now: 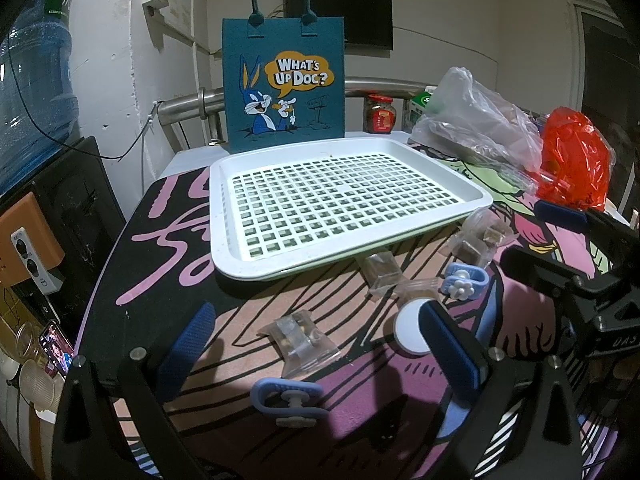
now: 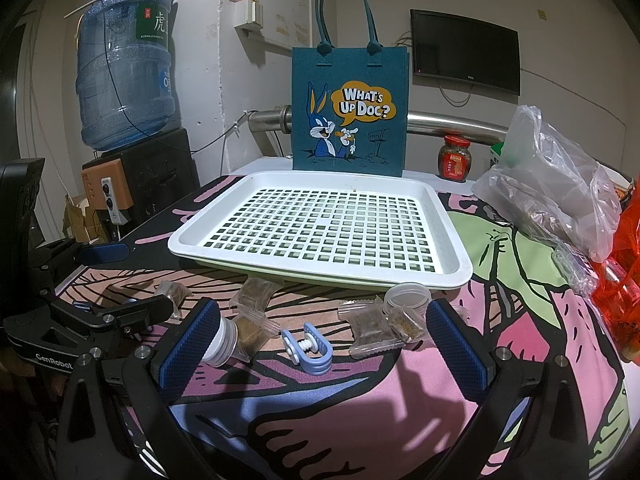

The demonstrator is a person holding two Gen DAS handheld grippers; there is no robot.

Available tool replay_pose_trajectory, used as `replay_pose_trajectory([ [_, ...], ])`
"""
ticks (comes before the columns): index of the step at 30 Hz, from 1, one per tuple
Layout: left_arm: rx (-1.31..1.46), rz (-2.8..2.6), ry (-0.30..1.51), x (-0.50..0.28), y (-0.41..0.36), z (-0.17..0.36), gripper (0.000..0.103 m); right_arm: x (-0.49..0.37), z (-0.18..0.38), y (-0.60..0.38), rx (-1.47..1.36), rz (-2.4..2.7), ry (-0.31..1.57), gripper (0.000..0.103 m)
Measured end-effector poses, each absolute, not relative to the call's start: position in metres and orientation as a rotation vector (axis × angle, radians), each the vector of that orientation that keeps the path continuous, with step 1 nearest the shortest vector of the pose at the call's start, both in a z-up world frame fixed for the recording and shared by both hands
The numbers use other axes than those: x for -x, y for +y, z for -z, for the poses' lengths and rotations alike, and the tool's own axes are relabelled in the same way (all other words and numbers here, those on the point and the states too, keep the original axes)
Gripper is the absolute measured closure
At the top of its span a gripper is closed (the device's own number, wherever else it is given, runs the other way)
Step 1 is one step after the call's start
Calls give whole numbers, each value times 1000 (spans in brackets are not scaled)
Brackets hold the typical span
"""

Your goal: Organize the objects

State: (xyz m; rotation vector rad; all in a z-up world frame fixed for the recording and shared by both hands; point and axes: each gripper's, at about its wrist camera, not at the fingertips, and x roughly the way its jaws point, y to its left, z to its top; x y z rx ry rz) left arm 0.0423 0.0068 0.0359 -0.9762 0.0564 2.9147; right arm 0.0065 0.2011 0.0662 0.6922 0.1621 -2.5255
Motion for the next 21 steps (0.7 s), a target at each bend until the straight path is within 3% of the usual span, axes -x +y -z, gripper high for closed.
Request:
replay_pose_trajectory([
  [21, 976, -2915, 58, -42, 7, -36, 0, -5, -66, 201, -702, 2521, 160, 0],
])
